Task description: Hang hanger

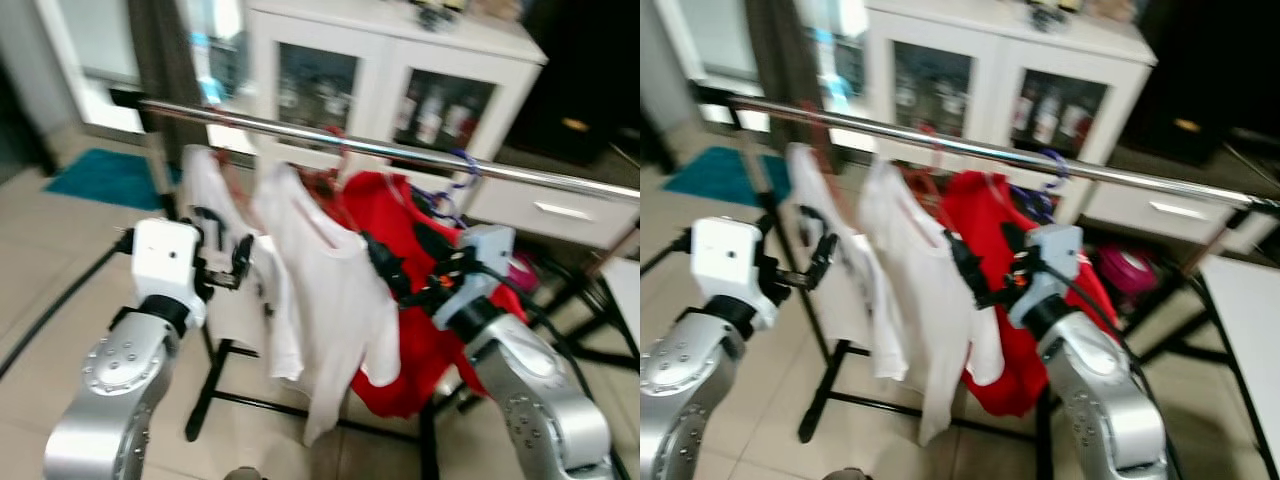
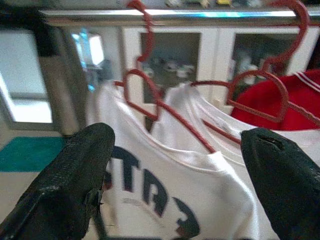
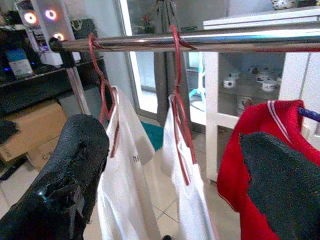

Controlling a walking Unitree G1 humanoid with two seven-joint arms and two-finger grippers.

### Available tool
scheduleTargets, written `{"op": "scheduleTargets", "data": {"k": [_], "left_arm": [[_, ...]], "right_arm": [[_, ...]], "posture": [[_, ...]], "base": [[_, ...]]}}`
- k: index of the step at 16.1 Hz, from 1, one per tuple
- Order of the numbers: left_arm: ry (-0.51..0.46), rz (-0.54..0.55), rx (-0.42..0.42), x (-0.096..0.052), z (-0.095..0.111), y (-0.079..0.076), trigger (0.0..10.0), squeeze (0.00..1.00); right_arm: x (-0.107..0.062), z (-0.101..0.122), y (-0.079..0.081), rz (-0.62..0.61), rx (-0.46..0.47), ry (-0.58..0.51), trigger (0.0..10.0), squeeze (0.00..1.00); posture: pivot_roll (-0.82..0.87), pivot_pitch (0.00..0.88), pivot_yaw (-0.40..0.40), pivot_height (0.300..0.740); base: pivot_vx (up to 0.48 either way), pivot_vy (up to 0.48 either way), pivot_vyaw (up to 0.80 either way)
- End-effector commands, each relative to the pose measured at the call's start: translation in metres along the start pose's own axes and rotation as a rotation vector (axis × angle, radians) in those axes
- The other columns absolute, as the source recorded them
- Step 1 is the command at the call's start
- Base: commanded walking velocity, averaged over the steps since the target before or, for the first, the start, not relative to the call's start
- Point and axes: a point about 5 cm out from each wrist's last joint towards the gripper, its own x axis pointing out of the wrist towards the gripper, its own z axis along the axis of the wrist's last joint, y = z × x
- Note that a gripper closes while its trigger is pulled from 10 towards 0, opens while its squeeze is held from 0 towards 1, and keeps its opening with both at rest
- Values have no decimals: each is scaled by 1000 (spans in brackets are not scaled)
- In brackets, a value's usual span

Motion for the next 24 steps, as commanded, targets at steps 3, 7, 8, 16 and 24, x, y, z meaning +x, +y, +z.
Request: {"op": "scheduleTargets", "data": {"k": [3,7,8,16,24], "left_arm": [[-11,-7,19,4,1,0,10000,392],[9,-45,17,9,-1,-6,10000,0],[9,-56,18,10,-2,-7,10000,0],[1,-26,29,17,-1,-3,10000,0],[23,16,14,18,-1,3,10000,0]], "right_arm": [[-9,10,-18,-126,13,-57,10000,1000],[-19,9,-20,-213,-12,-76,10000,1000],[-22,9,-22,-257,40,-86,10000,1000],[-12,11,-31,-409,62,-29,10000,0],[-5,5,-13,-251,48,-3,10000,0]], "posture": [[-12,0,-62,740],[-49,0,-25,740],[-55,0,-23,740],[-50,0,-46,740],[-32,0,-57,740]], "base": [[0,0,800],[0,0,200],[0,330,0],[0,404,0],[0,34,0]]}}
